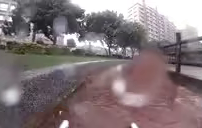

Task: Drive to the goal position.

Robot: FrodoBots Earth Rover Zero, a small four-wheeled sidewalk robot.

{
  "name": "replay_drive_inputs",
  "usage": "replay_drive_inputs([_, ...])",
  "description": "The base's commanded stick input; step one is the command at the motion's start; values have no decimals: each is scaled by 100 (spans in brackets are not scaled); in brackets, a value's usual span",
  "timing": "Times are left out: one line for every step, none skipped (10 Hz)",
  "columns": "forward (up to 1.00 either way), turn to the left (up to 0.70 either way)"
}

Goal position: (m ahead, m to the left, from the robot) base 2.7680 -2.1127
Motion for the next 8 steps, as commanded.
replay_drive_inputs([70, 0])
replay_drive_inputs([70, 0])
replay_drive_inputs([70, 0])
replay_drive_inputs([70, -11])
replay_drive_inputs([70, -23])
replay_drive_inputs([70, -12])
replay_drive_inputs([70, 0])
replay_drive_inputs([70, -4])
